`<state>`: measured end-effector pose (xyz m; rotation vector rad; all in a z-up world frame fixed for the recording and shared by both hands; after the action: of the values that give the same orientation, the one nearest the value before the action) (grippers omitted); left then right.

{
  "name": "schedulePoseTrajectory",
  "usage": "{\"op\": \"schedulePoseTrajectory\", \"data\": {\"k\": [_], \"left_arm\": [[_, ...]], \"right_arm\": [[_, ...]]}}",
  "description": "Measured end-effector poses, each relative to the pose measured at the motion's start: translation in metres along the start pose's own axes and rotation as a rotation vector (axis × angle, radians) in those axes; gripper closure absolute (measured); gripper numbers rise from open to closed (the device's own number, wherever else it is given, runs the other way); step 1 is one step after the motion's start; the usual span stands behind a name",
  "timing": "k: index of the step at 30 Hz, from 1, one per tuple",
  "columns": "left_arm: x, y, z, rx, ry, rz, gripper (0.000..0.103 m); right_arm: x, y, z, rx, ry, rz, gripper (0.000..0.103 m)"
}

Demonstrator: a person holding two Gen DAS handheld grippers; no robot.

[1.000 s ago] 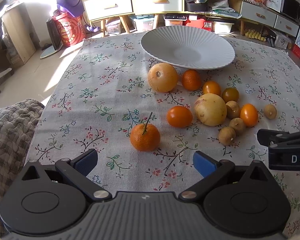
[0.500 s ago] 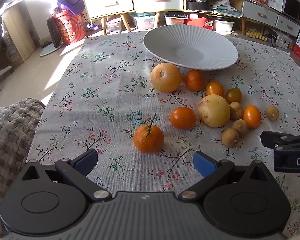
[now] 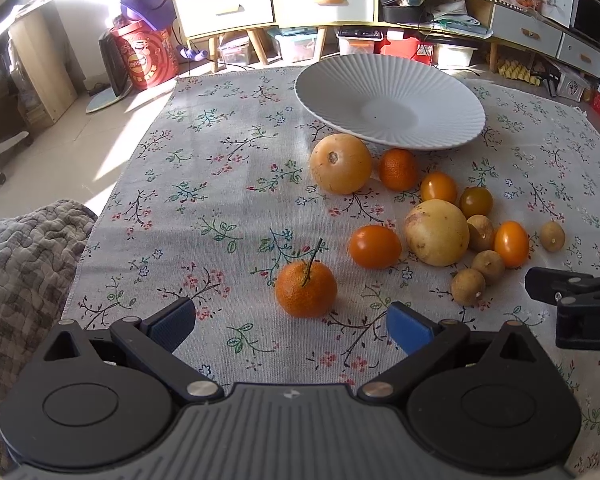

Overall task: Organize fruits
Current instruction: 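Grasp the large pale-orange citrus with left tool while right tool grasps pale-yellow citrus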

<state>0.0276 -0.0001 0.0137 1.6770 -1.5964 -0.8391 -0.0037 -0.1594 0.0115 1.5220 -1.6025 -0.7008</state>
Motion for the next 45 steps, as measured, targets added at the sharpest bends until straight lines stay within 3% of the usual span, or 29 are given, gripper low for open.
{"op": "schedulePoseTrajectory", "data": {"k": [8,19,26,34,40,43,45], "left_arm": [[0.005,0.001,-0.012,0.047,-0.041,-0.012,0.007],[-0.005,-0.023,-0.047,-0.058,-0.058,0.033,0.007],[-0.009,-0.039,-0.068,-0.001,-0.081,0.032,0.007],[-0.006,-0.062,-0.071,0.023,-0.037,0.195,0.01],[0.0,-0.068,-0.075,0.086,-0.051,0.289,0.015],[0.006,-0.073,-0.074,0.109,-0.066,0.312,0.019],[0.009,-0.076,-0.072,0.113,-0.077,0.318,0.021]], "right_arm": [[0.006,0.0,-0.008,0.028,-0.036,-0.049,0.0],[-0.002,-0.003,-0.019,0.097,-0.006,-0.185,0.001],[-0.01,-0.012,-0.025,0.139,0.002,-0.294,0.001],[-0.022,-0.021,-0.031,0.185,0.055,-0.346,0.014],[-0.027,-0.026,-0.032,0.188,0.063,-0.378,0.028],[-0.028,-0.029,-0.032,0.176,0.066,-0.377,0.038],[-0.028,-0.029,-0.032,0.182,0.076,-0.366,0.04]]}}
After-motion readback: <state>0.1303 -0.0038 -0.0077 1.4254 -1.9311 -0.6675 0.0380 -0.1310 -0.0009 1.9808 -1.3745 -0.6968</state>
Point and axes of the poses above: each gripper's, at about its wrist camera, not at the fingertips, and y roughly against the way its jaws point, x to its right, z to its underside, the point moved 5 cm from there along -y, roughly the way its jaws point, and after that the axes turned 10 degrees about y, right-handed, at the moved point
